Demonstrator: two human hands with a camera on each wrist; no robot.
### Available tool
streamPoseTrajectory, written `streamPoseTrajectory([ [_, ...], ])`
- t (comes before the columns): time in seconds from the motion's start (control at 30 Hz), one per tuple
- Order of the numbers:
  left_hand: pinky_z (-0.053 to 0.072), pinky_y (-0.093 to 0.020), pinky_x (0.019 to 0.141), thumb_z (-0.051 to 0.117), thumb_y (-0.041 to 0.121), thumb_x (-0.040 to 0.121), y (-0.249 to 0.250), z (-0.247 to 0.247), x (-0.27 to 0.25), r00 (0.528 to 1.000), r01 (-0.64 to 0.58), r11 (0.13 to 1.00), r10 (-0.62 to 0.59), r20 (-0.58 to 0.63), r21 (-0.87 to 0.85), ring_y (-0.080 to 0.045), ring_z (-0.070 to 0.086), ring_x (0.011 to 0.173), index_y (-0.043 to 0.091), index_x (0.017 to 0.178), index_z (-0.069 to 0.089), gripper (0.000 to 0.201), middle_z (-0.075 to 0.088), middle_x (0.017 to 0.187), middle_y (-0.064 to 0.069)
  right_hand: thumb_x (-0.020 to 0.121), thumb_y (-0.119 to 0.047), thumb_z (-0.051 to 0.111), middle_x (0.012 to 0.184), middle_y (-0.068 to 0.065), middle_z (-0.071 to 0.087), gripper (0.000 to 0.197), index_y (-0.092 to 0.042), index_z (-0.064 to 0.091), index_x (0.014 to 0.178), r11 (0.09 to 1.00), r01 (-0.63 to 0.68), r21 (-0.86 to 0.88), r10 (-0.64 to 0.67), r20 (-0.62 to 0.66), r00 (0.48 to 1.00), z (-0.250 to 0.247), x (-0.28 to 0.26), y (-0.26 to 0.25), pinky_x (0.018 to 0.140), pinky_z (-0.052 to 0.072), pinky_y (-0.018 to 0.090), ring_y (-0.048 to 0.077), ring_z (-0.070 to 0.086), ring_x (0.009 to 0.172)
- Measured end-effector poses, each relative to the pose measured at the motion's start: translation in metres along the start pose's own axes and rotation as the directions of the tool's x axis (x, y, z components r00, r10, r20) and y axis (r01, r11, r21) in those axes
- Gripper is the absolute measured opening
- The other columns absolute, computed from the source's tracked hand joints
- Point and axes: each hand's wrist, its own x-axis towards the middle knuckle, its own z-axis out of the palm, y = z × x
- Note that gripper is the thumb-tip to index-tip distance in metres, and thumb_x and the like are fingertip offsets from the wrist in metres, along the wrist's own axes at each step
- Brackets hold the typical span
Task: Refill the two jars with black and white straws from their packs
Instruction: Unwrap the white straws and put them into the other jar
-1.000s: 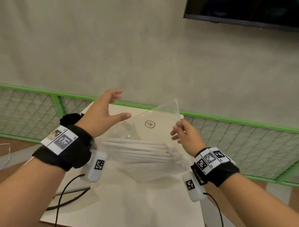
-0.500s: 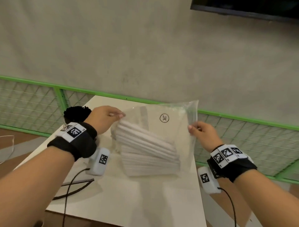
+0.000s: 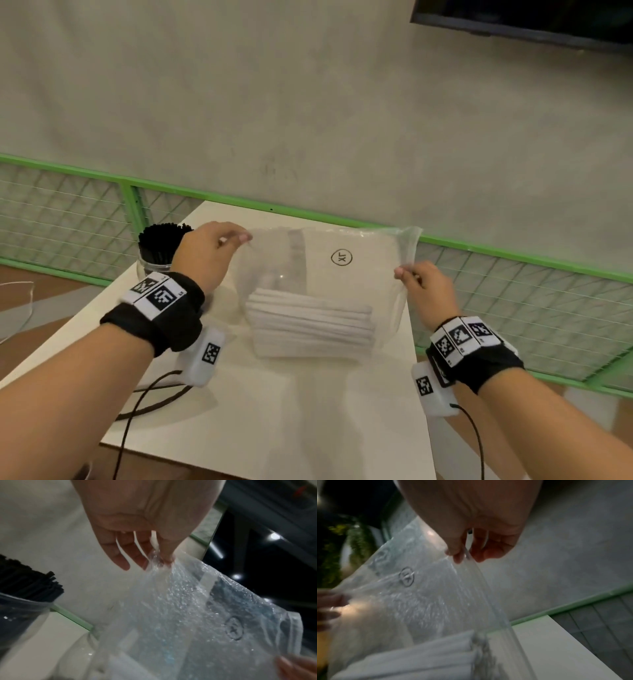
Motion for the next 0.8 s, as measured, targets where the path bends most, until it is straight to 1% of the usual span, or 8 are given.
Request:
streamPoseTrajectory([
  [0.07, 0.048, -0.037, 0.084, 0.056, 0.034, 0.091, 0.004, -0.004, 0.002, 0.998, -0.013, 0.998, 0.010, -0.069, -0.053, -0.023, 0.062, 0.088, 0.025, 0.091, 0.070, 0.016, 0.067, 0.099, -0.002, 0.095, -0.020, 0.057, 0.077, -0.009, 0.051, 0.014, -0.017, 0.068, 0.088, 0.999, 0.039, 0.025, -0.037, -0.073, 0.997, 0.000, 0.002, -0.003, 0.063, 0.029, 0.016, 0.003, 0.046, 0.072],
  [0.2, 0.046, -0.031, 0.072, 0.057, 0.033, 0.091, -0.001, -0.005, 0.003, 0.997, 0.041, 0.998, -0.038, 0.061, -0.047, -0.016, 0.064, 0.079, 0.026, 0.089, 0.070, 0.015, 0.069, 0.094, 0.002, 0.090, -0.020, 0.065, 0.074, -0.008, 0.058, 0.008, -0.016, 0.067, 0.083, 0.991, -0.041, 0.126, 0.054, -0.102, 0.993, 0.002, -0.002, -0.001, 0.062, 0.036, 0.020, 0.011, 0.053, 0.070],
  [0.3, 0.047, -0.033, 0.077, 0.055, 0.033, 0.092, -0.009, -0.005, 0.002, 0.989, 0.071, 0.997, -0.075, 0.131, 0.039, -0.018, 0.063, 0.083, 0.030, 0.089, 0.067, 0.013, 0.069, 0.098, -0.001, 0.085, -0.018, 0.070, 0.072, -0.005, 0.062, 0.011, -0.017, 0.062, 0.078, 0.974, -0.105, 0.199, 0.117, -0.049, 0.992, 0.003, -0.008, 0.002, 0.064, 0.045, 0.023, 0.012, 0.056, 0.067],
  [0.37, 0.044, -0.034, 0.085, 0.054, 0.029, 0.092, -0.010, -0.001, 0.001, 0.990, 0.071, 0.992, -0.082, 0.111, 0.105, -0.023, 0.059, 0.095, 0.026, 0.104, 0.064, 0.016, 0.065, 0.110, -0.004, 0.085, -0.017, 0.070, 0.072, -0.004, 0.062, 0.012, -0.018, 0.060, 0.078, 0.965, -0.125, 0.231, 0.131, -0.011, 0.991, 0.002, -0.014, 0.003, 0.068, 0.049, 0.031, 0.012, 0.056, 0.064],
  [0.47, 0.035, -0.044, 0.099, 0.062, 0.024, 0.085, 0.007, 0.004, -0.007, 0.997, -0.045, 0.972, 0.059, -0.055, 0.230, -0.033, 0.043, 0.118, 0.024, 0.127, 0.050, 0.043, 0.048, 0.128, -0.010, 0.086, -0.017, 0.069, 0.072, -0.006, 0.061, 0.012, -0.019, 0.060, 0.078, 0.953, -0.115, 0.281, 0.118, 0.005, 0.993, -0.002, -0.020, 0.002, 0.073, 0.050, 0.038, 0.013, 0.054, 0.066],
  [0.57, 0.039, -0.040, 0.091, 0.065, 0.022, 0.081, 0.047, 0.013, -0.027, 0.930, -0.315, 0.921, 0.348, -0.119, 0.229, -0.027, 0.047, 0.106, 0.024, 0.123, 0.051, 0.044, 0.049, 0.115, -0.005, 0.087, -0.016, 0.068, 0.075, -0.009, 0.060, 0.013, -0.021, 0.060, 0.077, 0.940, -0.057, 0.336, 0.051, 0.027, 0.998, -0.005, -0.025, -0.006, 0.074, 0.047, 0.032, 0.008, 0.053, 0.070],
  [0.67, 0.047, -0.035, 0.077, 0.060, 0.041, 0.082, 0.090, 0.030, -0.051, 0.867, -0.491, 0.868, 0.479, 0.136, 0.069, -0.009, 0.049, 0.080, 0.035, 0.124, 0.042, 0.046, 0.049, 0.096, 0.010, 0.086, -0.013, 0.068, 0.081, -0.008, 0.061, 0.013, -0.021, 0.061, 0.078, 0.921, 0.024, 0.388, -0.036, 0.025, 0.999, -0.007, -0.028, -0.023, 0.073, 0.043, 0.022, -0.001, 0.053, 0.069],
  [0.8, 0.042, -0.026, 0.065, 0.054, 0.073, 0.071, 0.122, 0.055, -0.050, 0.924, -0.324, 0.945, 0.309, 0.224, 0.032, -0.005, 0.049, 0.074, 0.040, 0.126, 0.036, 0.067, 0.048, 0.090, 0.013, 0.083, -0.011, 0.071, 0.077, -0.011, 0.059, 0.023, -0.030, 0.061, 0.074, 0.902, 0.180, 0.391, -0.202, 0.016, 0.979, -0.009, -0.031, -0.048, 0.066, 0.039, 0.011, -0.003, 0.052, 0.068],
])
